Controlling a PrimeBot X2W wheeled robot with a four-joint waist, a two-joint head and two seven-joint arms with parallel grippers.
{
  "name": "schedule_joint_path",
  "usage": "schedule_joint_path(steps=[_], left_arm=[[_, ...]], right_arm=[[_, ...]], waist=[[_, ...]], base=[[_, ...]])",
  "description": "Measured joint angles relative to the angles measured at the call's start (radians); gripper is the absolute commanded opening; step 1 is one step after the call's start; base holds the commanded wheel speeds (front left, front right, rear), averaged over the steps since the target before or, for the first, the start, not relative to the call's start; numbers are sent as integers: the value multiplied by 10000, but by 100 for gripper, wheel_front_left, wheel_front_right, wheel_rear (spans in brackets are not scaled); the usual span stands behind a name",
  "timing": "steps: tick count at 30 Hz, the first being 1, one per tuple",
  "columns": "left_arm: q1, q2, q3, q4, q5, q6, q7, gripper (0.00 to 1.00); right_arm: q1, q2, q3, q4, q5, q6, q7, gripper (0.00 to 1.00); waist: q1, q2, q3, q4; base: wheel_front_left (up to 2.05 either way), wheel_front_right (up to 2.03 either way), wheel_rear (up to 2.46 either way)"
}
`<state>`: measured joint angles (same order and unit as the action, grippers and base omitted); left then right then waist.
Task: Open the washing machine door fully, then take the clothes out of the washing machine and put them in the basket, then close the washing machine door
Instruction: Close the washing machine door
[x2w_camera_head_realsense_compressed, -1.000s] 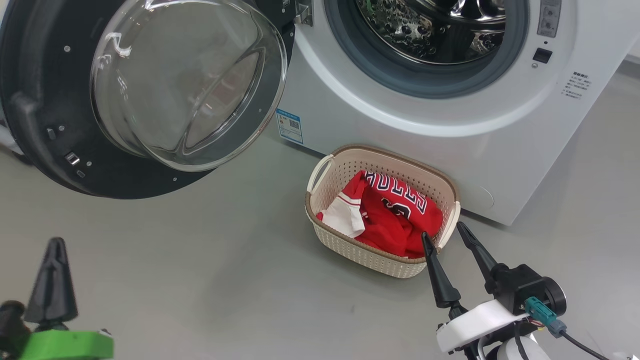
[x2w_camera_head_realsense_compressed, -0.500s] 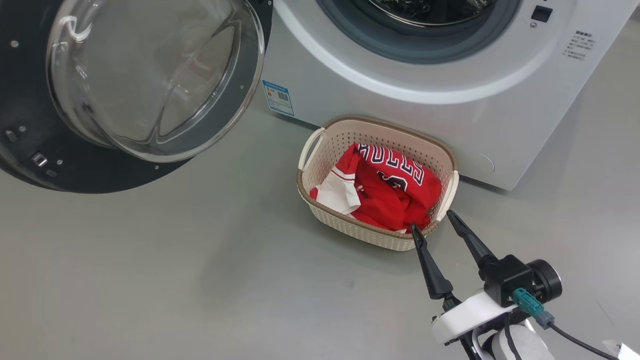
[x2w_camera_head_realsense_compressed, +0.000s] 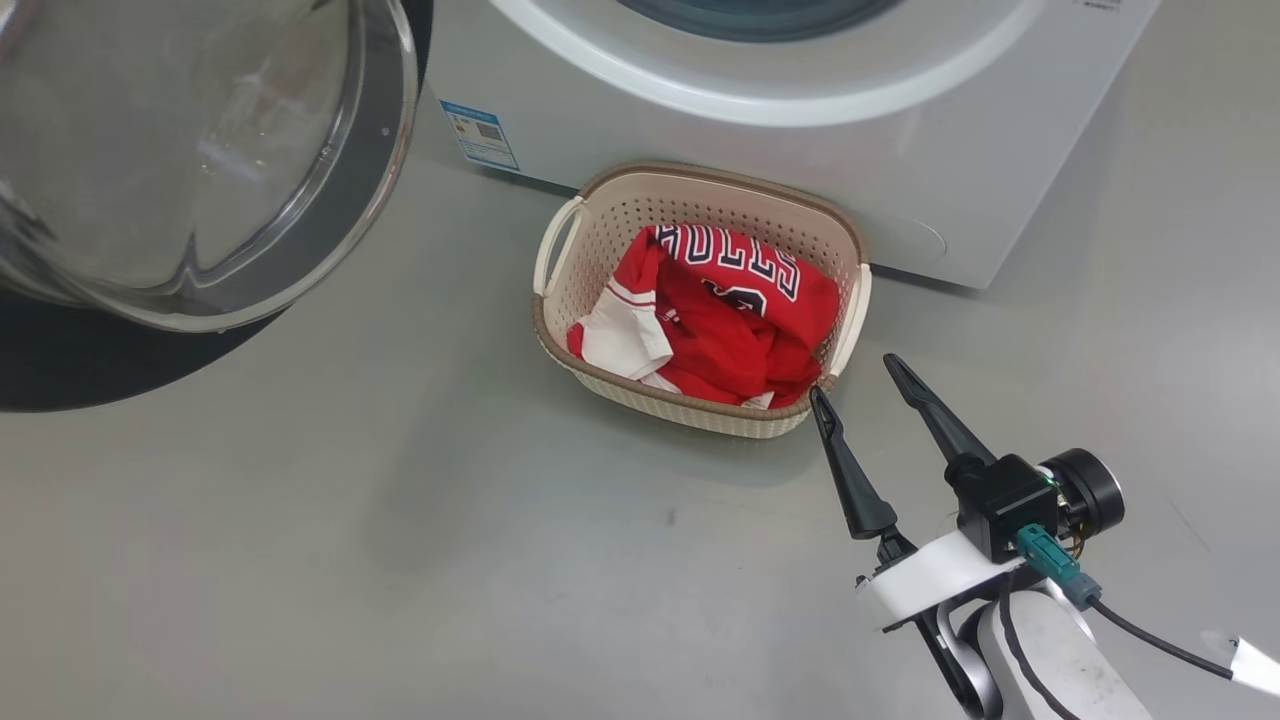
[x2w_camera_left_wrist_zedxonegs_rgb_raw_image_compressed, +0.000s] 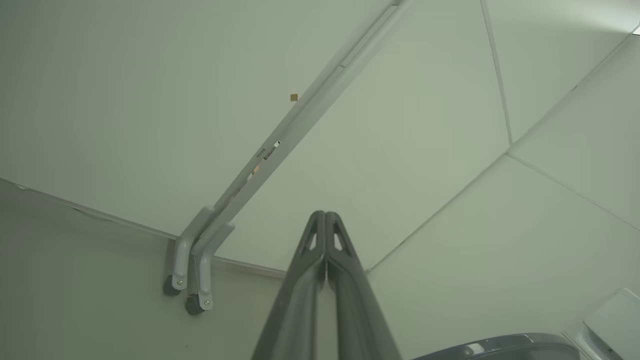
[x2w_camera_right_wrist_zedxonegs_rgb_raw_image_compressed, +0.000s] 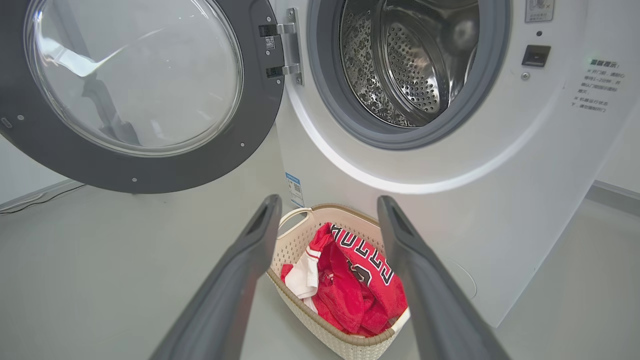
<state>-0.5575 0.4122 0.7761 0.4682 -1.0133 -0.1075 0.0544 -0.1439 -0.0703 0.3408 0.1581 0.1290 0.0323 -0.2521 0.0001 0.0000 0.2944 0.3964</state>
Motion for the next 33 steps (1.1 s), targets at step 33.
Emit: schedule_joint_path(steps=[33], left_arm=[[-2700,1651,826,4435,-2594,1724,4589,0]], right_arm=[[-631,33,50,10,-81,-104,0,100]], waist=[[0,0,846,-1363]], base=[[0,0,0]])
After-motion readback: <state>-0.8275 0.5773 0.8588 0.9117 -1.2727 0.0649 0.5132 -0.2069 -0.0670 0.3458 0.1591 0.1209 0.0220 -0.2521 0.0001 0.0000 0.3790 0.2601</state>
